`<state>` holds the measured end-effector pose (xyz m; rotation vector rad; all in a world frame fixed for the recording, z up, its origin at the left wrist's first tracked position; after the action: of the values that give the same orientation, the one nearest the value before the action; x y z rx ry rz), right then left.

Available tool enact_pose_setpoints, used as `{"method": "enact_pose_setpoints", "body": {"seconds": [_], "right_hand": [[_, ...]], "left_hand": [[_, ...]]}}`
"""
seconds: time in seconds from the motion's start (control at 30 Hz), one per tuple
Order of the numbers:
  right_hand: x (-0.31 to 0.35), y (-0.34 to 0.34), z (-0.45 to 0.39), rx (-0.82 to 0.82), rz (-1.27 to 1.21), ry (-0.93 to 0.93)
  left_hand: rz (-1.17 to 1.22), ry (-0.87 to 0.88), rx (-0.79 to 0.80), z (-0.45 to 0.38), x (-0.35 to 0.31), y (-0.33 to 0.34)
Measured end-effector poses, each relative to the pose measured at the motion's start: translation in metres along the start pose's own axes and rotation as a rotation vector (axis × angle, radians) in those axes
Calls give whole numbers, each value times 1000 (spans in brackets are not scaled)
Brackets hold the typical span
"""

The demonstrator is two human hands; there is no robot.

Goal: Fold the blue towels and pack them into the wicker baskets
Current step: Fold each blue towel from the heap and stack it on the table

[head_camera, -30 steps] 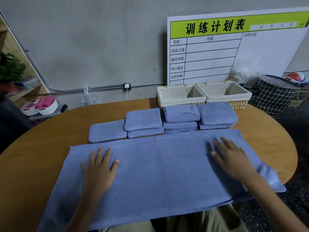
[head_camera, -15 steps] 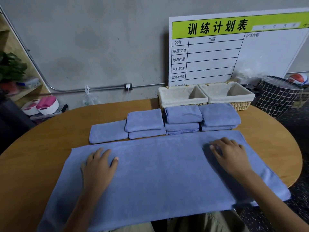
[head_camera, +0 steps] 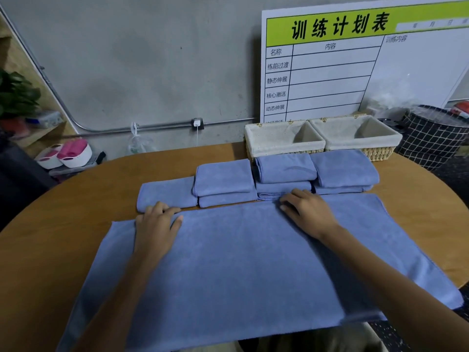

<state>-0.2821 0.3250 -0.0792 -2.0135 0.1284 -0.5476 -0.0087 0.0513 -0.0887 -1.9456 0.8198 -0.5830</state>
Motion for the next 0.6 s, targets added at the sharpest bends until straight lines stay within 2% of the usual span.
{"method": "enact_pose_setpoints", "body": {"seconds": [0.23, 0.37, 0.47, 0.6], "right_hand": [[20, 11, -20, 178, -51, 57], [21, 8, -30, 270, -109, 105], [27, 3, -38, 299, -91, 60], [35, 1, -43, 335, -112, -57]], "left_hand": [[56, 61, 94, -12, -17, 1], [35, 166, 60, -13, -22, -7], [71, 177, 44, -16, -20, -17], [243, 206, 115, -22, -17, -28]]}}
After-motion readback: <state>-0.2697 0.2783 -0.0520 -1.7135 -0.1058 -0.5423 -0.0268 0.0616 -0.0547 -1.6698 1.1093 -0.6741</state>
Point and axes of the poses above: each hand's wrist, its own z-axis away from the middle knuckle, its own y-axis out of the palm, x = y × z, the point moved 4 cm from there along -z, towards the middle knuckle, and after that the axes turned 12 degrees about -z, right-handed, at the moved point
